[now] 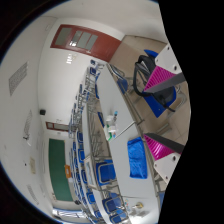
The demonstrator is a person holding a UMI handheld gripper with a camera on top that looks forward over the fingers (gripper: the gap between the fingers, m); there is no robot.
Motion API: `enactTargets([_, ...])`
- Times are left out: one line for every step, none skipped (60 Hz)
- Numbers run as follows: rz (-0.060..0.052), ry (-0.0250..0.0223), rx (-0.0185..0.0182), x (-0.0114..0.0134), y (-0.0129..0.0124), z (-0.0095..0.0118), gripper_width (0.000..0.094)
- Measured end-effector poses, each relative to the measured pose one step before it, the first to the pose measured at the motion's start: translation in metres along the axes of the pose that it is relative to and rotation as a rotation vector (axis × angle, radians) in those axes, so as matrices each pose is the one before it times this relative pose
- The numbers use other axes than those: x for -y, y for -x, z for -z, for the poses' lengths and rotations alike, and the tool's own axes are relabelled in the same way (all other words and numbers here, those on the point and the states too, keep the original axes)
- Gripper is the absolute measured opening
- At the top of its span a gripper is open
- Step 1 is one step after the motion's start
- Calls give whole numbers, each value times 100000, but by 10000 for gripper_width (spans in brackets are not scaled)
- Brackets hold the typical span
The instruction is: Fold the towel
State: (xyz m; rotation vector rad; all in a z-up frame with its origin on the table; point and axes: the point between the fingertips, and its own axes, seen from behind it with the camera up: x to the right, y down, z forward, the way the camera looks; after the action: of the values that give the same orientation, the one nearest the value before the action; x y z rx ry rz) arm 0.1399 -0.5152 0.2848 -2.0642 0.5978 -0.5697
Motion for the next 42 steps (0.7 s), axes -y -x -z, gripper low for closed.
enactTargets([-89, -6, -346, -21, -72, 21, 853])
enactTargets([-57, 22, -351, -43, -59, 27, 852])
enactTargets([-71, 102, -316, -93, -32, 31, 853])
enactTargets([-52, 161, -275, -109, -17, 37, 852])
enactTargets([-67, 246, -218, -92, -20, 21, 851])
enactTargets([-5, 334, -203, -245, 42, 50, 852])
enactTargets([5, 297, -200, -250, 83, 67, 851])
enactTargets([-23, 287, -173, -239, 102, 118, 851])
enactTargets([-1, 248, -144, -267, 102, 114, 852])
enactTargets([57, 230, -184, -295, 159, 54, 853])
enactTargets([128, 303, -116, -330, 92, 40, 852])
enactTargets([119, 322, -201, -383, 240, 54, 854])
enactTargets([199, 327, -90, -420, 290, 28, 852])
enactTargets([191, 352, -40, -386, 330, 53, 852])
enactTargets([177, 394, 77, -453, 423, 0, 851])
enactTargets([195, 327, 140, -455, 593, -12, 851])
enactTargets([232, 465, 374, -505, 467, 1, 853])
enactTargets([199, 531, 424, -616, 682, -8, 851])
enactTargets([228, 626, 574, -589, 775, -52, 852])
enactTargets([192, 739, 713, -638, 817, -22, 851])
enactTargets([271, 827, 963, -656, 941, 6, 852])
enactTargets([237, 899, 1093, -648, 992, -30, 852])
enactTargets([218, 906, 1087, -626, 1039, -75, 853])
enactTargets([209, 908, 1208, -653, 1066, -49, 853])
enactTargets([163, 924, 1252, -649, 1165, -81, 853])
enactTargets([227, 1001, 1454, -619, 1247, -155, 851])
enactTargets([282, 1090, 1638, -590, 1337, -202, 851])
enactTargets([344, 1063, 1721, -578, 1339, -234, 851])
enactTargets([318, 836, 1754, -471, 1365, -246, 854])
enactTargets([309, 522, 1606, -317, 1299, -275, 854])
enactTargets([288, 276, 1544, -234, 1327, -320, 854])
enactTargets([354, 262, 1637, -201, 1323, -354, 850])
enactTargets([510, 397, 1704, -169, 1365, -425, 849])
enactTargets([632, 475, 1738, -105, 1305, -467, 851])
enactTargets([688, 329, 1772, 8, 1215, -477, 853])
enactTargets([675, 21, 1731, 149, 1247, -551, 853])
enactTargets([638, -185, 1675, 217, 1177, -532, 853])
enactTargets([602, -314, 1542, 285, 1050, -577, 852])
enactTargets([585, -537, 1337, 386, 997, -601, 852])
enactTargets([678, -696, 1295, 455, 892, -668, 853])
enactTargets([786, -847, 1364, 509, 881, -675, 853])
enactTargets([878, -964, 1421, 540, 836, -711, 852])
